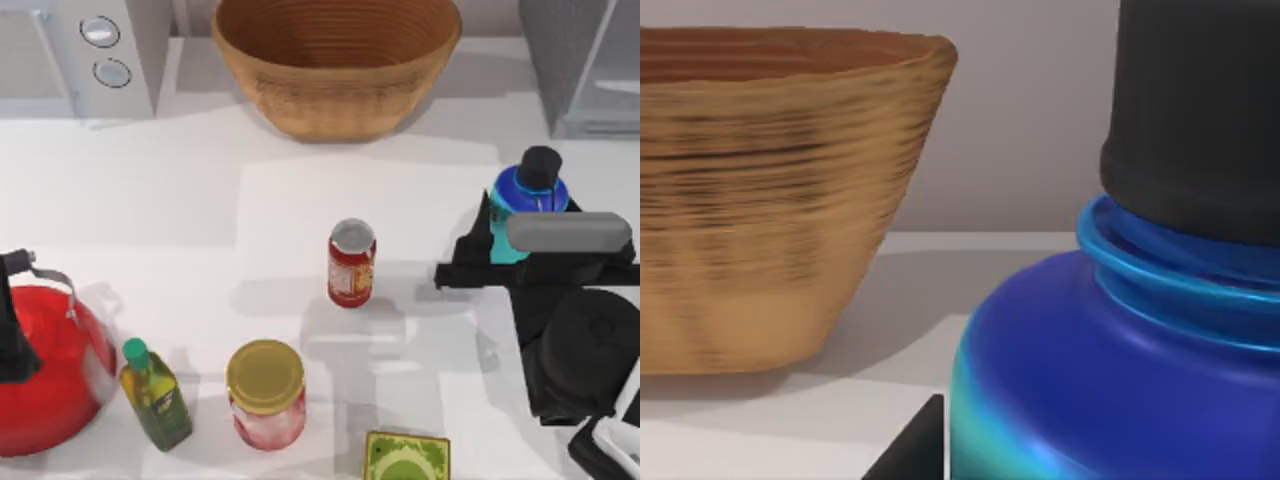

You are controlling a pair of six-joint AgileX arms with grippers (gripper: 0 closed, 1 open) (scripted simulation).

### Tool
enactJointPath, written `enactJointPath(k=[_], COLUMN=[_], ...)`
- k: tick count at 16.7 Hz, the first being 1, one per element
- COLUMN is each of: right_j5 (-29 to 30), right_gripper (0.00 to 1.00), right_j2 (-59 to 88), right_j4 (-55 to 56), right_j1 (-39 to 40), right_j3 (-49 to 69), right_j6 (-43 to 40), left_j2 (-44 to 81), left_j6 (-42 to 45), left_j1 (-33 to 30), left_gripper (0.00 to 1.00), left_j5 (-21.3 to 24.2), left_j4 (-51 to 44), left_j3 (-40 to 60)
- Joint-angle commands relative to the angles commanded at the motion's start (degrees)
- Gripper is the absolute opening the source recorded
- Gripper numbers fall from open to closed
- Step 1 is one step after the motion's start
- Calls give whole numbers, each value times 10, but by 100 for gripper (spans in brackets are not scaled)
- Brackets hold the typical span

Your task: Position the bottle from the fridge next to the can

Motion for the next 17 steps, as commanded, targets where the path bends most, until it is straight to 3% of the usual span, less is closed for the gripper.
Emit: enactJointPath(k=[9, 17], right_j5=[0, 0], right_gripper=[98, 100], right_j2=[0, 0], right_j4=[0, 0], right_j1=[0, 0], right_j3=[0, 0], right_j6=[0, 0], left_j2=[0, 0], left_j6=[0, 0], left_j1=[0, 0], left_gripper=[100, 100], left_j5=[0, 0], left_j4=[0, 0], left_j3=[0, 0])
